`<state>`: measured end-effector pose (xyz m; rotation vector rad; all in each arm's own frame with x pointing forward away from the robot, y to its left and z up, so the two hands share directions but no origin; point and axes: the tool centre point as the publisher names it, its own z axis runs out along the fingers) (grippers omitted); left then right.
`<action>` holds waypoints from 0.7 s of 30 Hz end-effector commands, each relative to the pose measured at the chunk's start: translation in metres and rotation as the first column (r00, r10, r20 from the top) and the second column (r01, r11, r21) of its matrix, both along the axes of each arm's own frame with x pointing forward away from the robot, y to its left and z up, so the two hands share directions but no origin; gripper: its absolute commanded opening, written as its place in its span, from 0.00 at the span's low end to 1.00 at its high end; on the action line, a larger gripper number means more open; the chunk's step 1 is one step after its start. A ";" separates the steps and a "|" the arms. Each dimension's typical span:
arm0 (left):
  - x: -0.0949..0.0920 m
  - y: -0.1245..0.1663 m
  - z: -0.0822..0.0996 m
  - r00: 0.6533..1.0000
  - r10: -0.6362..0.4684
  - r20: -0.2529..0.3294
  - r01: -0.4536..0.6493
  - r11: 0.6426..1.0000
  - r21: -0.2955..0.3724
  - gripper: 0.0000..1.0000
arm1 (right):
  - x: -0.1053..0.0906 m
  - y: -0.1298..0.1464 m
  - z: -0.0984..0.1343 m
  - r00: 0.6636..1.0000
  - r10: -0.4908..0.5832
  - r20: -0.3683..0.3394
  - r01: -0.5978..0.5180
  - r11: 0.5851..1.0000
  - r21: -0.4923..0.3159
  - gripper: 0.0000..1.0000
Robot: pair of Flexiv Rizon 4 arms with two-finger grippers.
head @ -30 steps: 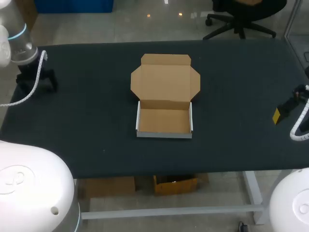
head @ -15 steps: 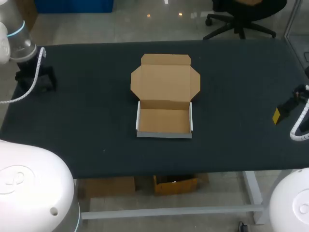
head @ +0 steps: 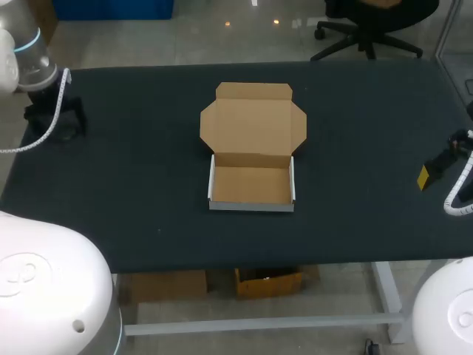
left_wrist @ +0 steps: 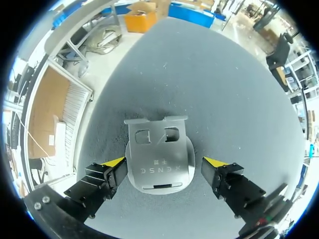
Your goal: Assemble the packaging by folding the flat box into shape, placing the metal phone stand inside, and closing the box properly
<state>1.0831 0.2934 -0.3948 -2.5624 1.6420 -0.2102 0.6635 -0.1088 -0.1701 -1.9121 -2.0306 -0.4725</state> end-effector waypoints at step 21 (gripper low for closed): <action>0.011 0.010 -0.005 0.999 0.034 -0.008 -0.034 0.999 -0.012 0.85 | 0.000 -0.001 0.002 1.000 0.002 -0.003 -0.002 1.000 0.000 1.00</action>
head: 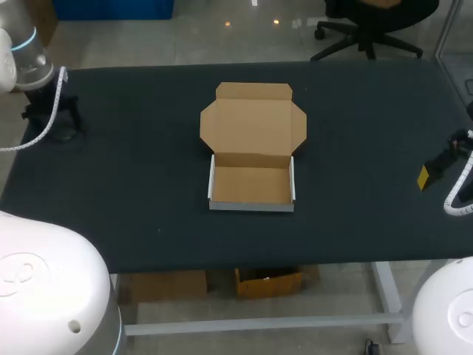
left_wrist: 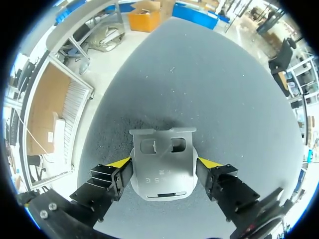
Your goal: Assemble the packaging by folding the flat box into shape, placing the metal phone stand inside, and closing the box properly
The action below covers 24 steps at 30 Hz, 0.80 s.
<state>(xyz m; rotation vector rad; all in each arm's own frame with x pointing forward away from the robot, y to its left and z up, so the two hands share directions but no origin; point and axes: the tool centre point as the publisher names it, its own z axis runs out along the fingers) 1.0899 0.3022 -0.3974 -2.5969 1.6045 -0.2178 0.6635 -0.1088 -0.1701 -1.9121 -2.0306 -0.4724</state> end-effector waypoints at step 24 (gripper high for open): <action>0.009 0.003 -0.008 1.000 -0.002 -0.028 0.002 1.000 0.012 0.76 | 0.000 -0.001 0.002 1.000 0.002 -0.003 -0.002 1.000 0.000 1.00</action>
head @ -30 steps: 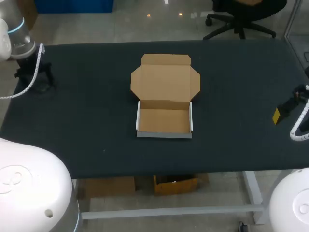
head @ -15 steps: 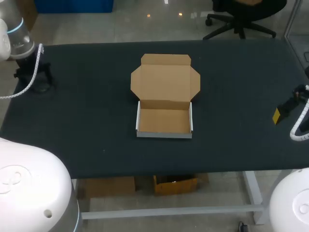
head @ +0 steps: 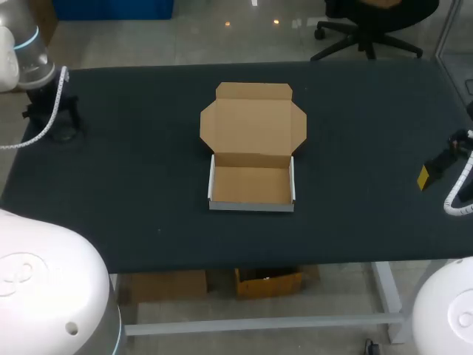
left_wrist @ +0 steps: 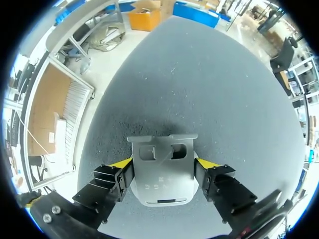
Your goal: Assemble the packaging by folding the flat box into shape, placing the metal phone stand inside, and closing the box properly
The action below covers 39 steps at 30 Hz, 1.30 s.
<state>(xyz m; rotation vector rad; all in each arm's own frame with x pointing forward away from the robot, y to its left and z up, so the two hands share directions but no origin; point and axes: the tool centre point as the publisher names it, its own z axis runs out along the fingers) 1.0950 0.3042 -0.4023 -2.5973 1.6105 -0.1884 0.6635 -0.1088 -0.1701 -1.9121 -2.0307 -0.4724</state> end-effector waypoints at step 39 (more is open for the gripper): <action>0.000 0.002 -0.003 1.000 -0.018 0.003 0.018 1.000 0.006 0.00 | 0.000 -0.001 0.002 1.000 0.002 -0.003 -0.002 1.000 0.000 1.00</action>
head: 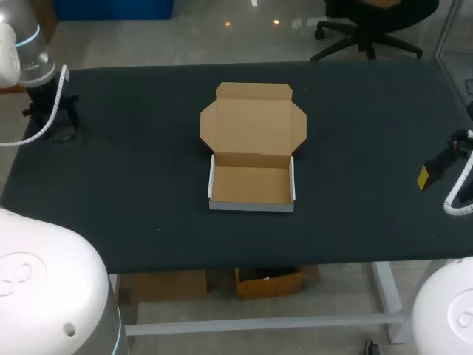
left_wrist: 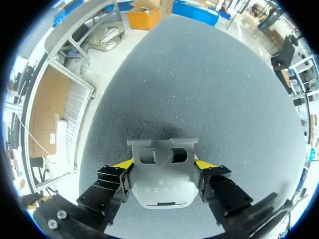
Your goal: Assemble the packaging by folding the flat box into shape, placing the metal phone stand inside, and closing the box properly
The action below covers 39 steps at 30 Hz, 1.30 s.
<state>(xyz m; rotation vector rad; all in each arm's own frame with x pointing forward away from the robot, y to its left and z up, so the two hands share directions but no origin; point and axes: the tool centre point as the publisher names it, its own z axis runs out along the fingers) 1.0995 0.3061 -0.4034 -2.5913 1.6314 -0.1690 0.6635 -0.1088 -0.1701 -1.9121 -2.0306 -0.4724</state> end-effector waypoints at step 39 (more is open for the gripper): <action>-0.022 -0.029 0.032 0.976 -0.215 0.040 0.212 0.975 0.064 0.00 | 0.000 -0.001 0.002 1.000 0.002 -0.003 -0.002 1.000 0.000 1.00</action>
